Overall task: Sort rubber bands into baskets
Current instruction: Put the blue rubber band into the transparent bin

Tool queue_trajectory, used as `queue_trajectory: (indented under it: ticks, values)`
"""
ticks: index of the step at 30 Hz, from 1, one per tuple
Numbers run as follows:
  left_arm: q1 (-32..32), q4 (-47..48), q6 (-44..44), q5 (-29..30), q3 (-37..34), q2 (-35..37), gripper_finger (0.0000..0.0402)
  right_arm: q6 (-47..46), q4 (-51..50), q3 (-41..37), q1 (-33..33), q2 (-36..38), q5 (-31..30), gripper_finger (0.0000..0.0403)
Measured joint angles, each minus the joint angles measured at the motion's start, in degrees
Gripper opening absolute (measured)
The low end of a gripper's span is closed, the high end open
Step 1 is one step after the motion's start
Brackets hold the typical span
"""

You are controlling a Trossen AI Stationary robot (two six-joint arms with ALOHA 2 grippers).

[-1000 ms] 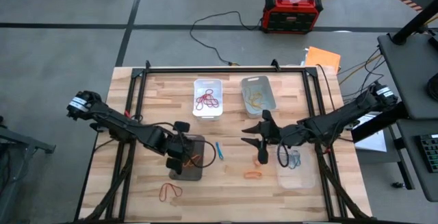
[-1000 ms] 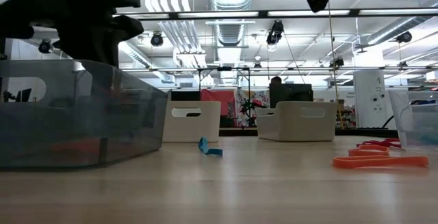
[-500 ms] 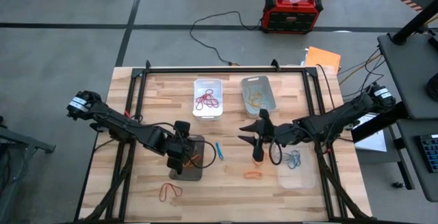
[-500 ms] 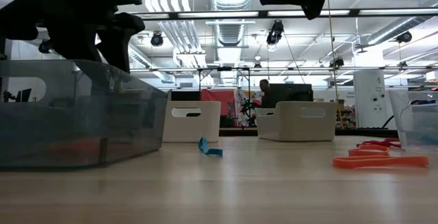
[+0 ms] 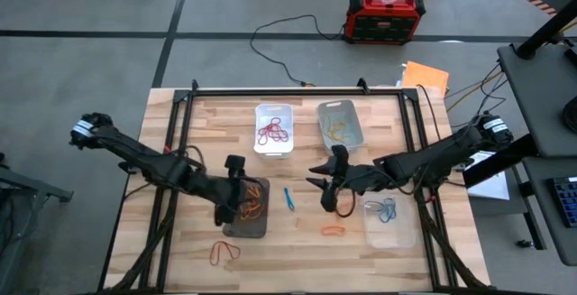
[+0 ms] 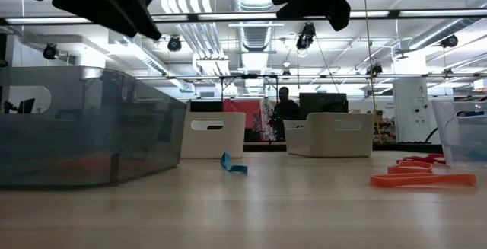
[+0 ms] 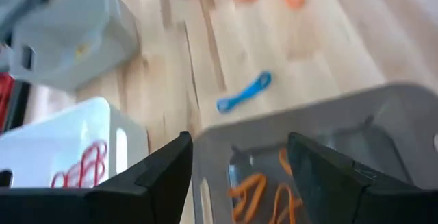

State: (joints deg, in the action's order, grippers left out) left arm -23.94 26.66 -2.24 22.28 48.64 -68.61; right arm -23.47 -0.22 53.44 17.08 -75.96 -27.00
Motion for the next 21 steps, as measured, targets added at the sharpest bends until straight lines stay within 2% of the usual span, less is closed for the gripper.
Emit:
queue_trajectory:
  ticks: [6,10,13,17,21]
  values:
    - [-0.02,-8.70,0.02,2.81,-7.95,8.80,0.0221,-9.11,-19.99,12.05,-0.50,-6.98,-0.20,0.0128]
    - [0.00,-9.42,-0.53,3.10,-8.82,13.15,0.0221,-16.78,-36.43,21.99,-0.63,-13.98,-0.10,0.0128]
    - [-0.15,-9.64,-2.86,7.96,-8.82,16.40,0.0221,-19.38,-45.41,29.43,-0.63,-19.88,0.93,0.0128]
    - [-0.20,-10.26,-6.61,14.01,-8.80,20.46,0.0221,-19.55,-50.26,37.90,-0.63,-27.19,4.94,0.0128]
    - [-0.24,-11.95,-7.11,15.43,-8.84,24.24,0.0221,-18.09,-50.88,43.64,-0.85,-32.68,9.60,0.0128]
